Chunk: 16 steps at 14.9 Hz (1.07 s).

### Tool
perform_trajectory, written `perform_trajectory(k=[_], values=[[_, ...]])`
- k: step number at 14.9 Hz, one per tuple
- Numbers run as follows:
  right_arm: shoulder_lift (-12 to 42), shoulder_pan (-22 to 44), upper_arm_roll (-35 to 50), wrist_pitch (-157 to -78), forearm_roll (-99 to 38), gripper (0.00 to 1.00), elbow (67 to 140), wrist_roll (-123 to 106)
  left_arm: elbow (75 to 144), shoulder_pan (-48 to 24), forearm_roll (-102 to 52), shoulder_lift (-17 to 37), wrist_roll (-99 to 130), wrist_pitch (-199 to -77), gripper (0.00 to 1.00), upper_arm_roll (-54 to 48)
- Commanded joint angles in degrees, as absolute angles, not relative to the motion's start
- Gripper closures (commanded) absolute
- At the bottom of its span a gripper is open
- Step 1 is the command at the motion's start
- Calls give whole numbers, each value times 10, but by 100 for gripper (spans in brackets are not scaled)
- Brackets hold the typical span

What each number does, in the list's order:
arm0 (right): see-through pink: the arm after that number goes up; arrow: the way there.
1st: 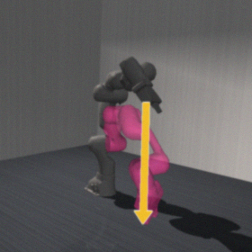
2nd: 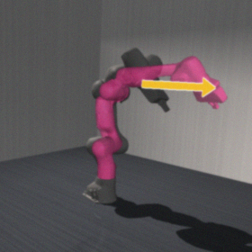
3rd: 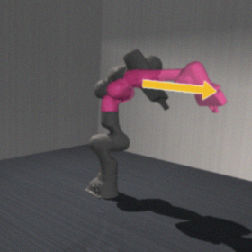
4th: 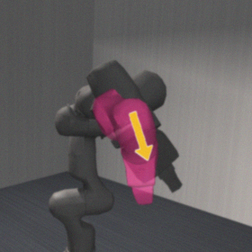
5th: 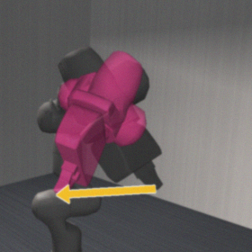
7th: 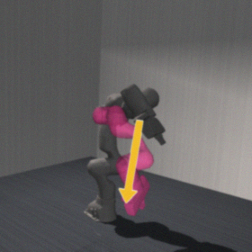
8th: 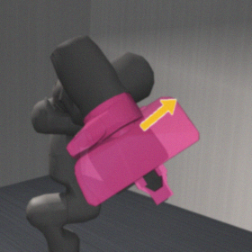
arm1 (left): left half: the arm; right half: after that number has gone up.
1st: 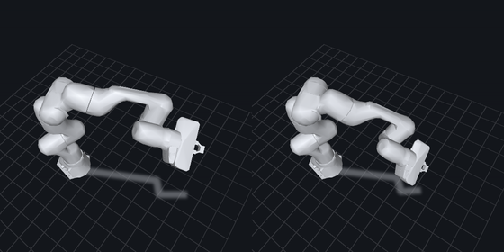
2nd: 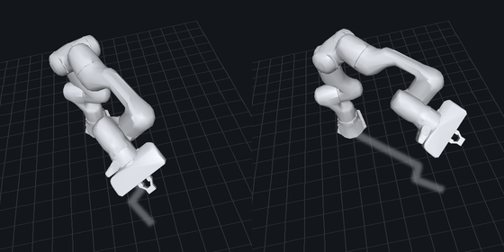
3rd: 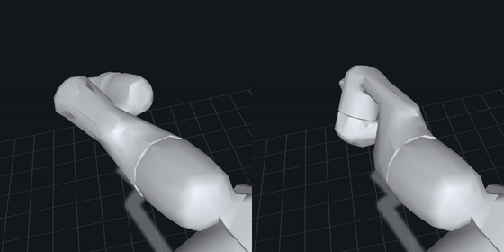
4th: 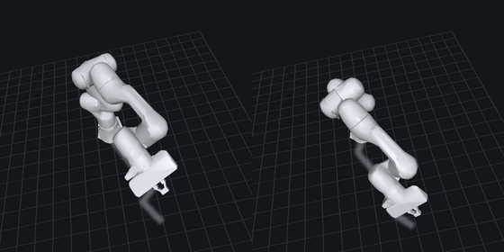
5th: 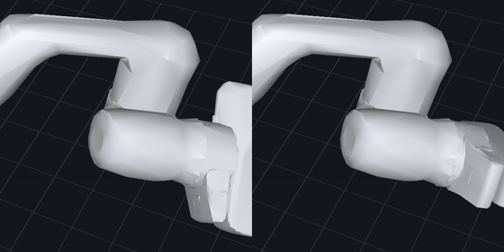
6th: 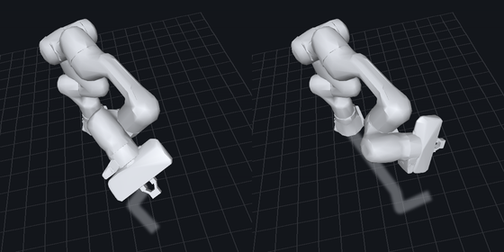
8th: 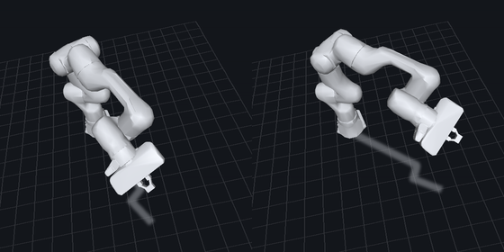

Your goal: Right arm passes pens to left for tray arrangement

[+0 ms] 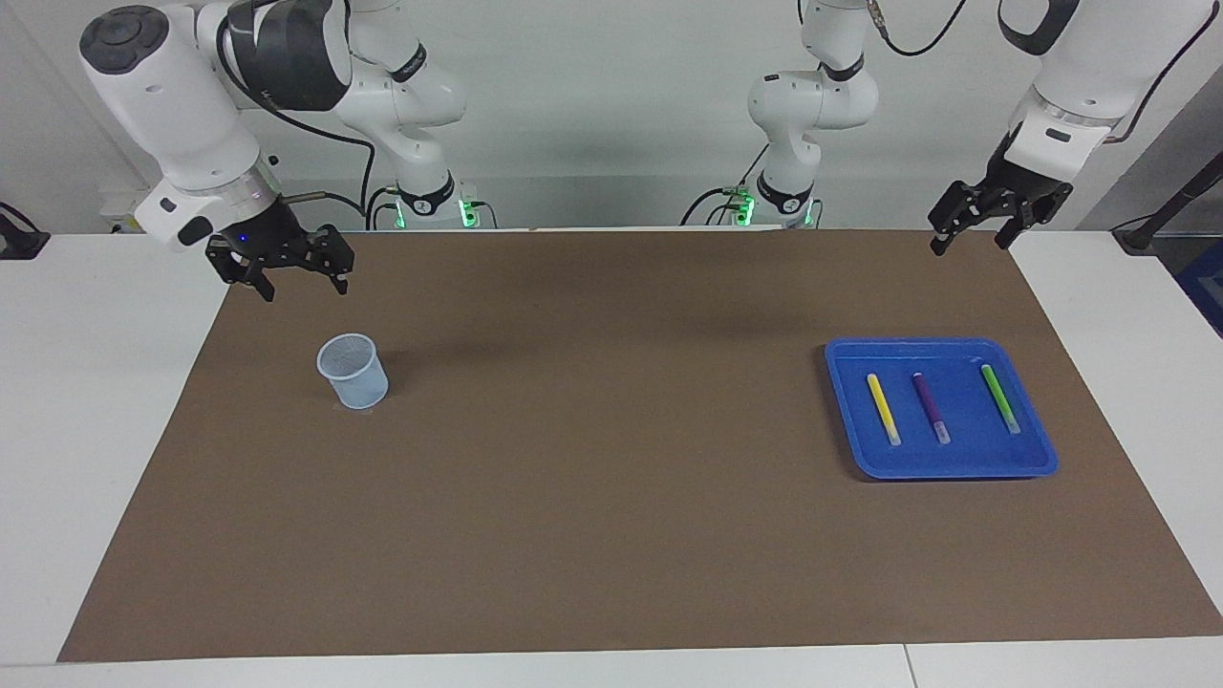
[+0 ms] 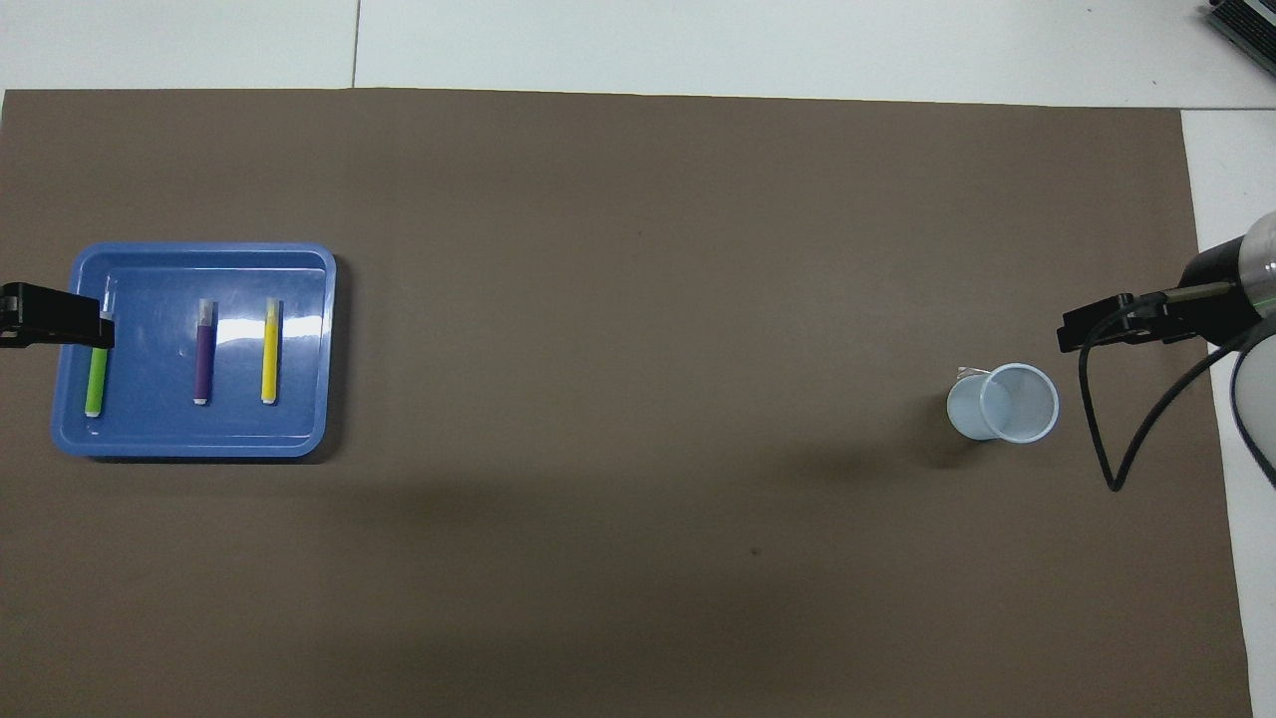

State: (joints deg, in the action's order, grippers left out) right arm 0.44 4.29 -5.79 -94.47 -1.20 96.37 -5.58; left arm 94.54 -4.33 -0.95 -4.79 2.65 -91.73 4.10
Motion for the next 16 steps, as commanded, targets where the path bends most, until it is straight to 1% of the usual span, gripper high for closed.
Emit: perform_trajectory(k=[1, 2, 4, 16], values=[[11, 40, -54, -934, -13, 0, 952, -47, 947, -38, -9, -51, 28, -933, 0, 22], [11, 40, -54, -935, -13, 0, 952, -47, 950, -20, -9, -50, 27, -935, 0, 1], [11, 40, -54, -934, -13, 0, 953, -47, 949, -11, -8, -49, 29, -935, 0, -22], [11, 40, -54, -934, -13, 0, 952, -47, 948, -9, 13, -51, 25, -925, 0, -8]])
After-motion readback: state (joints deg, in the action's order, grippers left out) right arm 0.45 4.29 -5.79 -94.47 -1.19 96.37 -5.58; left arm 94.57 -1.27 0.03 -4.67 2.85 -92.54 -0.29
